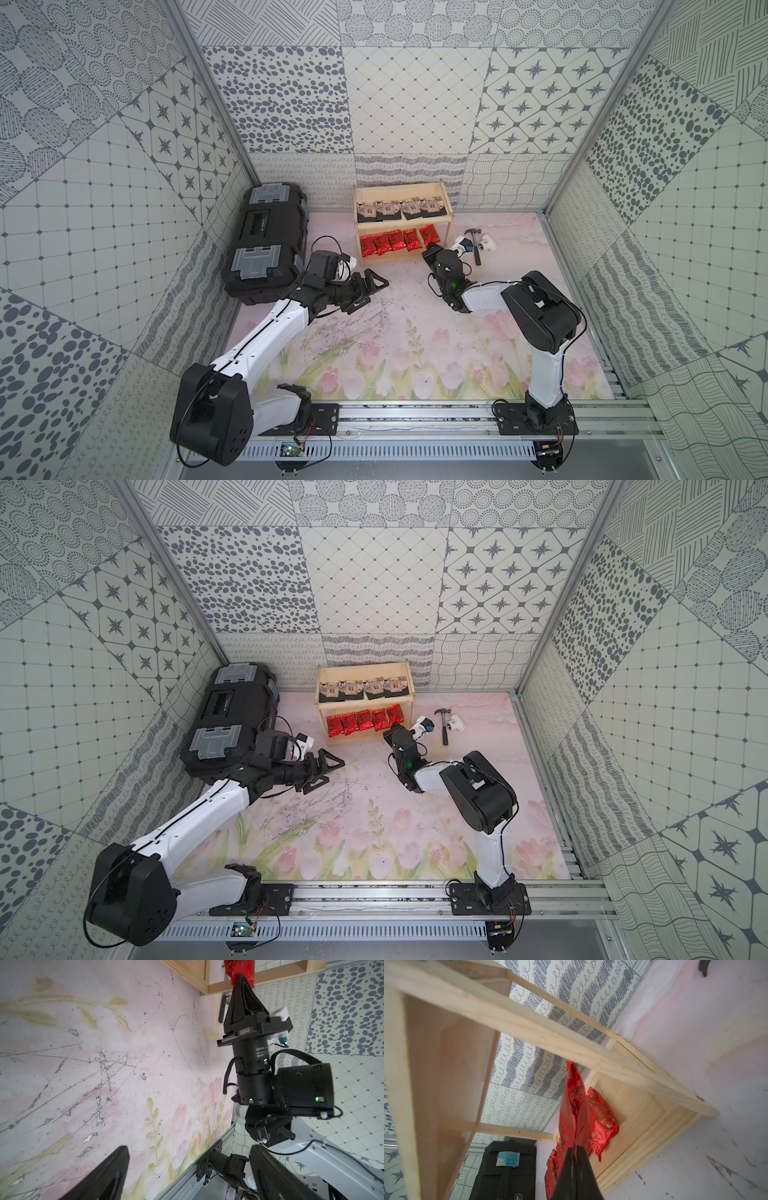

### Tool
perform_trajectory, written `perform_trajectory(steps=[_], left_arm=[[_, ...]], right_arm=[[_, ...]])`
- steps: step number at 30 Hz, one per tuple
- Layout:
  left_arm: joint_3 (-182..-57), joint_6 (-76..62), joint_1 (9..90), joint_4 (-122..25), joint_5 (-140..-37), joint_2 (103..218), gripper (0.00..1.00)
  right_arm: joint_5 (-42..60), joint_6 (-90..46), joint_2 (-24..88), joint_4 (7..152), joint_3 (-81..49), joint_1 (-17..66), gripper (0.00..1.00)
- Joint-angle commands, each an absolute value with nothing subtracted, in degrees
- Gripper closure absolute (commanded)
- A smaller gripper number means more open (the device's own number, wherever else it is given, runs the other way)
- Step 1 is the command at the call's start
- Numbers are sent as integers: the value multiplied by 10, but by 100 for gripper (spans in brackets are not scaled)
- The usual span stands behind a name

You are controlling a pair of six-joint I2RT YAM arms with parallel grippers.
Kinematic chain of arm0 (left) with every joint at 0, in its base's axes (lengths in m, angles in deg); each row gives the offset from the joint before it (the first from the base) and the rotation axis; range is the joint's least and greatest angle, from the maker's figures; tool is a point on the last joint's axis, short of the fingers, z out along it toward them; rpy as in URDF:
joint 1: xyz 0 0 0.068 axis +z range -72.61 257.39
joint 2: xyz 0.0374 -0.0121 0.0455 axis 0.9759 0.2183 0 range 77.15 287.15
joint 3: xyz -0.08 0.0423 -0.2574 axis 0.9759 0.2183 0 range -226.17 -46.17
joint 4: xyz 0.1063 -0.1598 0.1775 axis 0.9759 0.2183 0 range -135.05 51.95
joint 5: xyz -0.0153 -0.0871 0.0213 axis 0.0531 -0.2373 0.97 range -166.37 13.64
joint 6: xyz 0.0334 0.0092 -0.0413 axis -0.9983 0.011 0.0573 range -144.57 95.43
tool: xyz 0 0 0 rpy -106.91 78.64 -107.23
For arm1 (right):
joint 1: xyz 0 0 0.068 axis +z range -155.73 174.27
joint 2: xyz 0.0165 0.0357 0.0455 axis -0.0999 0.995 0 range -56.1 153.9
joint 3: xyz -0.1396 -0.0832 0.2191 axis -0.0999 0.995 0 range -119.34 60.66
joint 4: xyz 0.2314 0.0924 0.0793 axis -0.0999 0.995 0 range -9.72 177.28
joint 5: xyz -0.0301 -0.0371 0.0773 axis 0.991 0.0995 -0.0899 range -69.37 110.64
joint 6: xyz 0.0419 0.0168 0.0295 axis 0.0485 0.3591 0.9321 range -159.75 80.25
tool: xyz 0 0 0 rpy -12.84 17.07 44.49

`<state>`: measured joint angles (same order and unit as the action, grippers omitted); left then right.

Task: Place the tea bags on the shelf by color
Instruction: Place the tea bag on the shelf.

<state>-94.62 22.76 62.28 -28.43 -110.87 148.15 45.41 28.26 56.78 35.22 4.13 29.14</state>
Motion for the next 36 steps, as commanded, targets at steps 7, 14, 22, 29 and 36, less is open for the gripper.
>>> perform_trajectory(steps=[7, 14, 22, 29, 36], left_arm=[[-935, 203, 630, -273, -1144, 1485, 8], [-933, 201, 631, -273, -1147, 1484, 8], [-932, 202, 632, -275, -1149, 1484, 8], [-927, 206, 635, -282, -1154, 1483, 8], [-925, 207, 636, -287, -1159, 1481, 8]], right_arm=[[457, 267, 634, 335, -25, 283, 100], [475, 273, 659, 346, -47, 279, 100], [499, 282, 672, 351, -59, 279, 100], [502, 286, 687, 355, -73, 279, 100], [497, 297, 701, 364, -93, 279, 100]])
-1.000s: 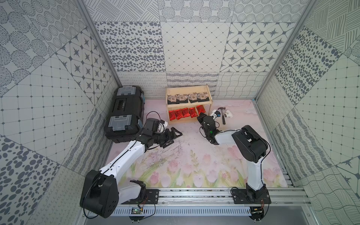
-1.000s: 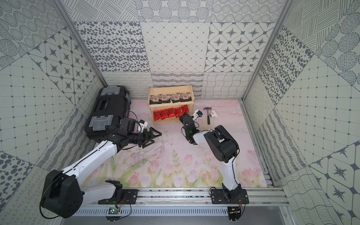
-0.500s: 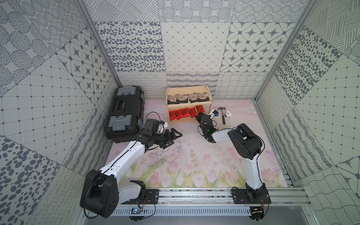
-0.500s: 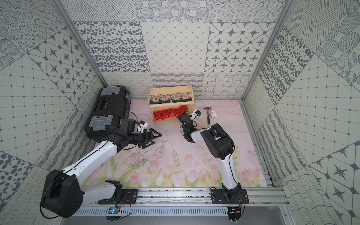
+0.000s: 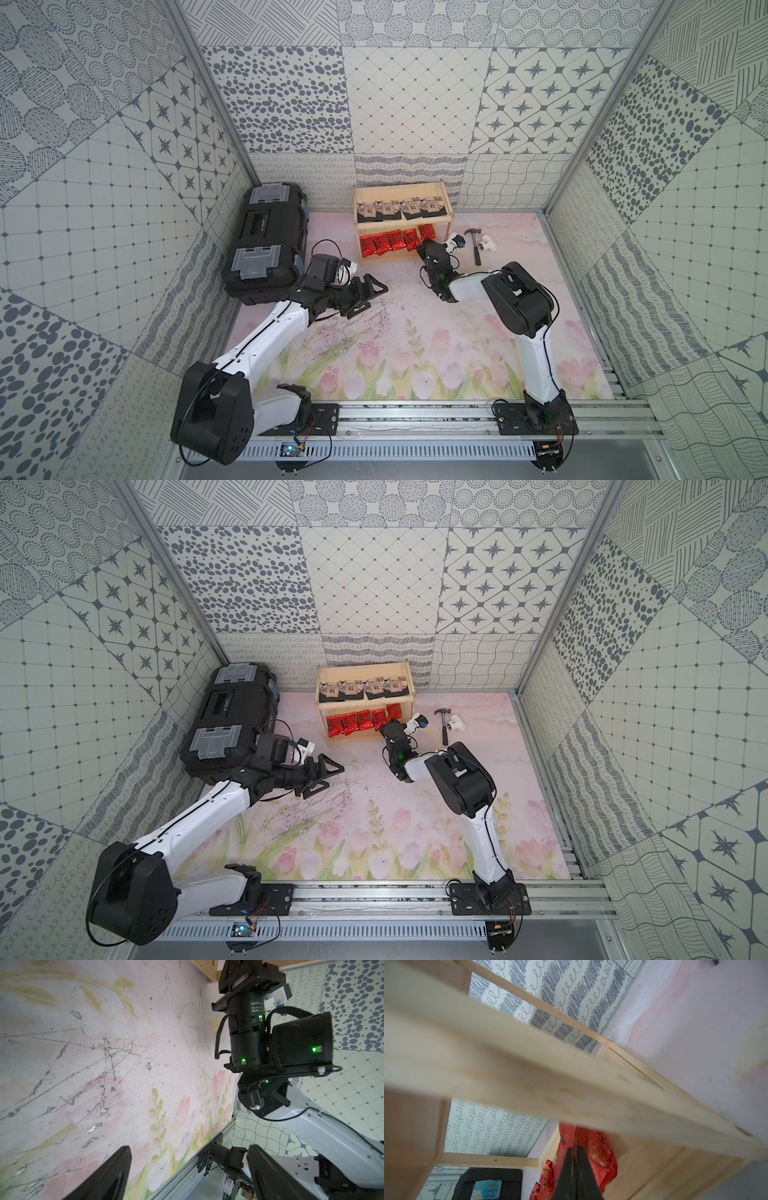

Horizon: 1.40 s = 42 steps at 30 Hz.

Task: Place the tea bags on the shelf by color
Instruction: Place the tea bag on the shelf.

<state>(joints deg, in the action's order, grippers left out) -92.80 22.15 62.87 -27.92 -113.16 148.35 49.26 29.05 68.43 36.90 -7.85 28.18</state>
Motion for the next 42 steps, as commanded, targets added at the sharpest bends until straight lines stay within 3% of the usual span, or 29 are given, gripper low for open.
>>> perform_trajectory(steps=[1, 25, 37, 42], left_arm=[[-924, 208, 636, -289, -1160, 1482, 8], [-915, 224, 642, -319, -1183, 1483, 9], [-908, 234, 650, -334, -1190, 1484, 10], [-906, 237, 651, -339, -1191, 1482, 10]], right_arm=[[497, 300, 705, 366, -96, 279, 100], [490, 334, 727, 399, -122, 277, 92], [482, 344, 721, 404, -109, 276, 84], [482, 339, 703, 416, -102, 278, 72]])
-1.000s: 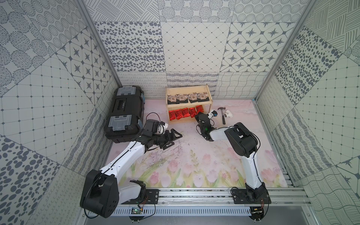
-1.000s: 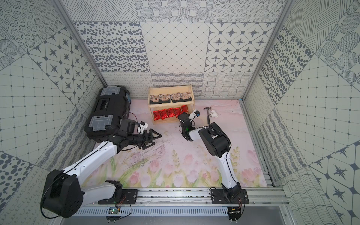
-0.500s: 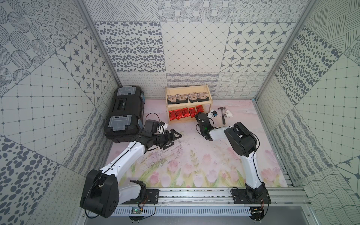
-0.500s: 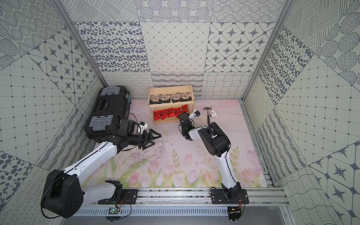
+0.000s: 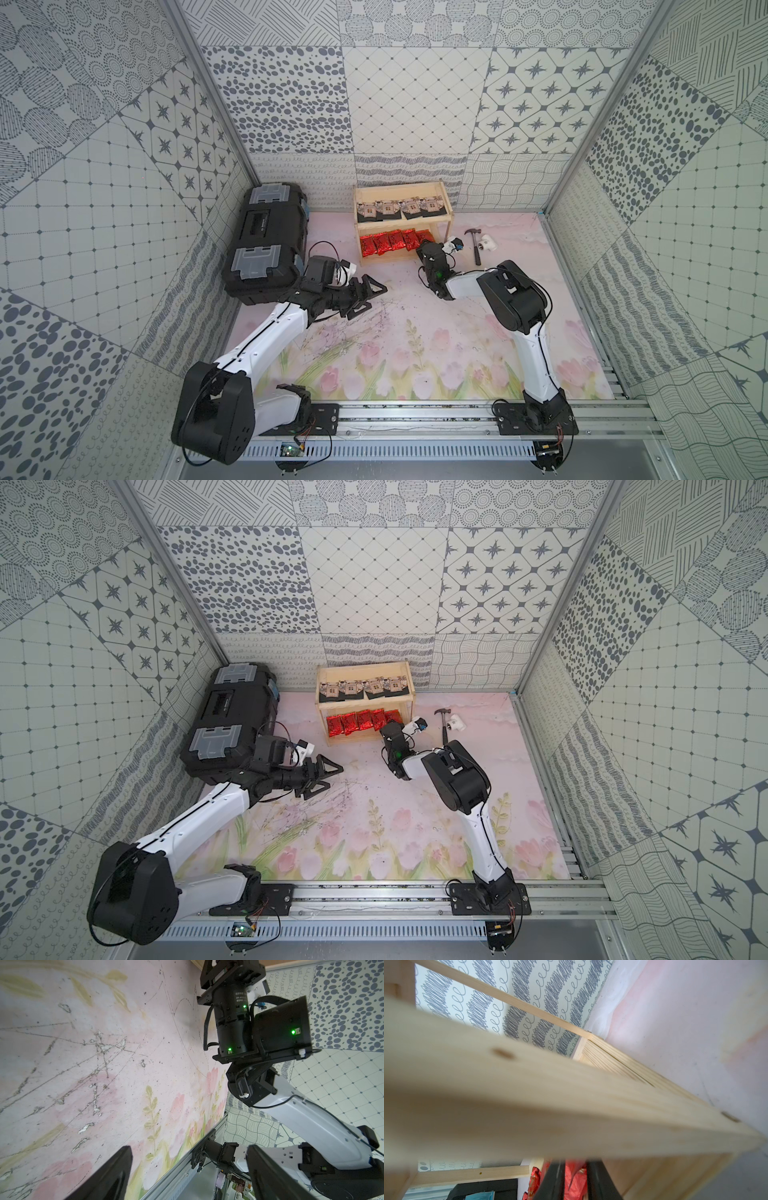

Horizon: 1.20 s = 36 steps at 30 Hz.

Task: Place the tea bags on the shelf by color
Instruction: Place the tea bag on the shelf, then reset both arms

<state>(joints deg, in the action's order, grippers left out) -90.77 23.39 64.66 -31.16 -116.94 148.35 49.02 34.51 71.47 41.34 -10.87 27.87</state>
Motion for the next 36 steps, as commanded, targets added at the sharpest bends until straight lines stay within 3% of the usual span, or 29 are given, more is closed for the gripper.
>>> perform_trajectory(steps=[1, 6, 17, 22, 26, 28, 30, 33, 36], left_arm=[[-905, 239, 652, -342, -1192, 1483, 10], [-907, 240, 656, -343, -1194, 1483, 9], [-919, 209, 661, -299, -1140, 1469, 9], [-932, 154, 657, -235, -997, 1412, 4], [-898, 143, 619, -258, -733, 1340, 0], [-849, 131, 609, -321, -625, 1325, 0], [-811, 23, 601, -411, -560, 1336, 0], [-770, -172, 599, -513, -550, 1385, 0], [-732, -236, 614, -598, -566, 1444, 1]], right_arm=[[484, 337, 699, 420, -101, 280, 70], [488, 343, 682, 432, -86, 283, 59], [448, 319, 602, 503, -44, 299, 46], [450, 252, 512, 561, 39, 363, 38], [482, 107, 367, 511, 158, 400, 33], [474, 49, 310, 476, 220, 380, 33], [515, -7, 252, 414, 283, 354, 34], [481, -178, 174, 303, 383, 276, 36], [442, -299, 87, 480, 362, 186, 34]])
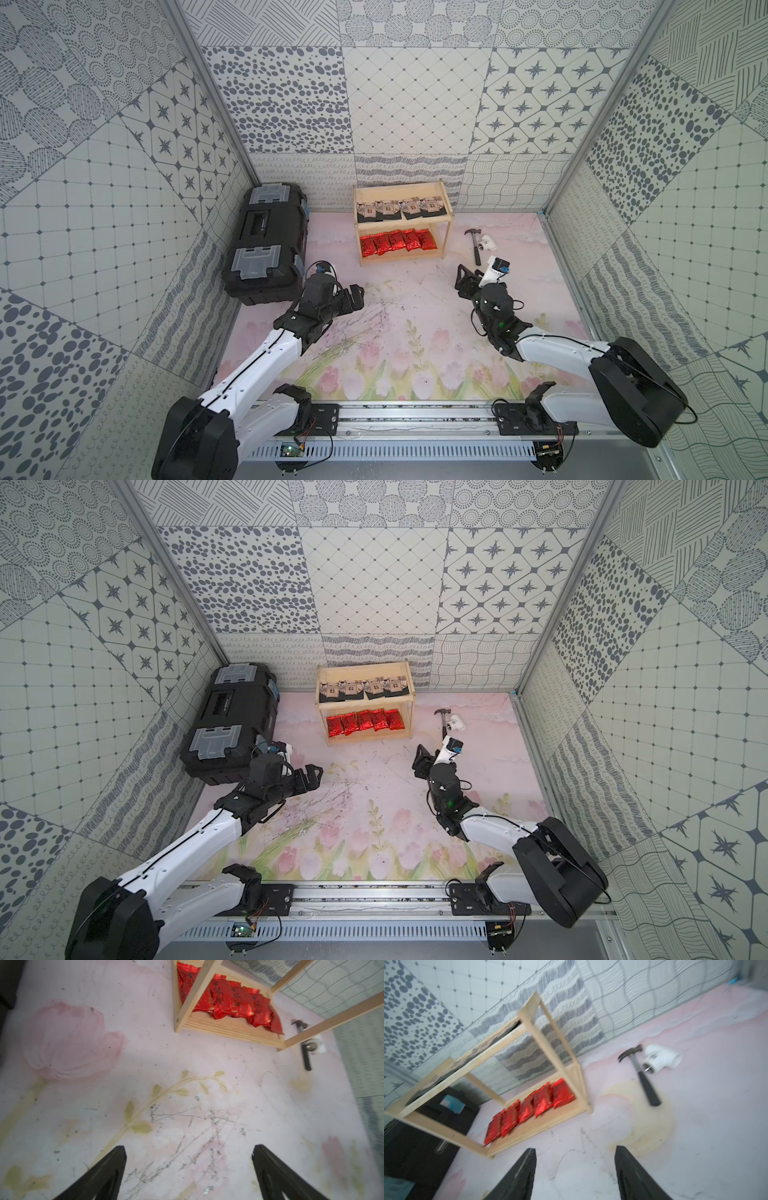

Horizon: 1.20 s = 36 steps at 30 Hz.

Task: Place the tea bags on the shelf by color
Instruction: Reset both arms

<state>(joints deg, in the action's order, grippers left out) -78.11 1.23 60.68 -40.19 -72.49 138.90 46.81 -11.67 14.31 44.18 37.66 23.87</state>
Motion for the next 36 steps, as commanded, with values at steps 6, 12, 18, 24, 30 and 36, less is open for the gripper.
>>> perform_trajectory(steps=[6, 12, 18, 24, 30, 36], left_arm=[[-718, -285, 679, -774, -691, 1571, 1], [-688, -236, 749, -925, -782, 1648, 4], [-700, -220, 769, -922, -809, 1670, 0], [-706, -213, 772, -915, -800, 1672, 0], [-707, -213, 773, -915, -803, 1674, 0], [-707, -213, 773, -917, -804, 1674, 0]], right_arm=[[368, -382, 154, 370, 403, 50, 35], [319, -423, 173, 385, 387, 19, 33], [218, -349, 257, 267, 437, -62, 32], [170, -354, 331, 255, 405, -71, 33], [162, -373, 331, 328, 368, -61, 11], [163, -374, 329, 327, 369, -60, 6]])
